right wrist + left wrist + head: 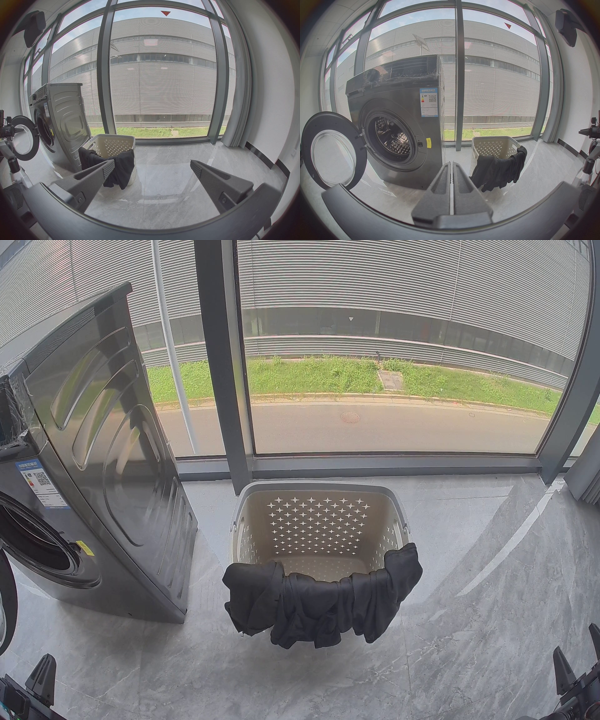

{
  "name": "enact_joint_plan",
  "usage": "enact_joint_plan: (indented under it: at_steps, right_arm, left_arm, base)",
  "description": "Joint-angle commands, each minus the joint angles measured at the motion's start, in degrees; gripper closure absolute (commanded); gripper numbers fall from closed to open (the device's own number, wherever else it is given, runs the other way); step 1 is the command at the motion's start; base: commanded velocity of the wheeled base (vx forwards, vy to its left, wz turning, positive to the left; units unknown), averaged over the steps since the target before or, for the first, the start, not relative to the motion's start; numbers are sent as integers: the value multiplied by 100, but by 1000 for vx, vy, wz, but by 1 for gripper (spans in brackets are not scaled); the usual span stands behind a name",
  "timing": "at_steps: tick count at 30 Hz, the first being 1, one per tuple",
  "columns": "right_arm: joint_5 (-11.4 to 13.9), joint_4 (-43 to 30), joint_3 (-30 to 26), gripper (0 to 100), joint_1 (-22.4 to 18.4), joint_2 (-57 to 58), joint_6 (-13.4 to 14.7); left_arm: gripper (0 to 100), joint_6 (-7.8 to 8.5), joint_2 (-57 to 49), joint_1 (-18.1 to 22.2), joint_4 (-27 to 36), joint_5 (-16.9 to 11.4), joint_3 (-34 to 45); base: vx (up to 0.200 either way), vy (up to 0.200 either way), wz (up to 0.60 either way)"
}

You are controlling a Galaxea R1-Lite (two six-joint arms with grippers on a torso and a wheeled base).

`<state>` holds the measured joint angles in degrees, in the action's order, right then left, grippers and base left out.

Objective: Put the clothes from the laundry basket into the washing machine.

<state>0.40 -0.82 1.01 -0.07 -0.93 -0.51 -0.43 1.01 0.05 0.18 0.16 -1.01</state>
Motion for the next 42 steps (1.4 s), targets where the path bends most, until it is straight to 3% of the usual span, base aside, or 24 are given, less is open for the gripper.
enact_joint_plan:
  at_steps: [1, 2, 4, 5, 8, 9, 10, 11, 12, 13, 15, 16, 17, 21, 32, 42]
  right_arm:
    - [39, 11, -66, 0, -1, 66, -63]
    - [65, 117, 83, 0, 7, 93, -142]
    - [241, 310, 1015, 0, 60, -74, -54]
    - [329, 231, 1481, 0, 104, -364, 113]
    - [575, -340, 2131, 0, 245, -1164, 482]
    - [786, -507, 2131, 0, 324, -1270, 482]
    - [786, -507, 2131, 0, 324, -1270, 482]
    - [1278, -762, 2026, 0, 473, -1639, 491]
    - [1278, -762, 2026, 0, 473, -1639, 491]
    - [1665, -683, 1736, 0, 508, -2131, 464]
    - [1797, -621, 1630, 0, 535, -2324, 447]
    - [2113, -437, 1481, 0, 596, -2843, 412]
    - [2219, -358, 1428, 0, 640, -3089, 403]
    - [2306, -24, 1367, 0, 842, -4056, 412]
    - [2289, 1163, 1349, 0, 877, -6446, 464]
    - [2236, 1769, 1314, 0, 983, -7343, 447]
  left_arm:
    - [100, -1, -101, 4, -1, 2, 101]
    - [100, -1, -101, 4, -1, 2, 101]
    - [100, -1, -101, 4, -1, 2, 101]
    - [100, -1, -101, 4, -1, 2, 101]
    - [100, 16, -101, 4, -1, 2, 101]
    - [100, 25, -101, 4, -1, 2, 101]
    - [100, 25, -101, 4, -1, 2, 101]
    - [100, 16, -101, 4, -1, 2, 101]
    - [100, 16, -101, 4, -1, 2, 101]
    - [100, 16, -101, 4, -1, 2, 101]
    - [100, 16, -101, 4, -1, 2, 101]
    - [100, 8, -101, 4, -1, 2, 101]
    - [100, 8, -101, 4, -1, 2, 101]
    - [100, 25, -101, 4, -1, 2, 101]
    - [100, 8, -101, 4, -1, 2, 101]
    - [100, -1, -101, 4, -1, 2, 101]
  base:
    - [0, 0, 0]
    - [0, 0, 0]
    - [0, 0, 0]
    - [0, 0, 0]
    - [0, 0, 0]
    - [0, 0, 0]
    - [0, 0, 0]
    - [0, 0, 0]
    - [0, 0, 0]
    - [0, 0, 0]
    - [0, 0, 0]
    - [0, 0, 0]
    - [0, 0, 0]
    - [100, 0, 0]
    - [18, 0, 0]
    - [-40, 0, 0]
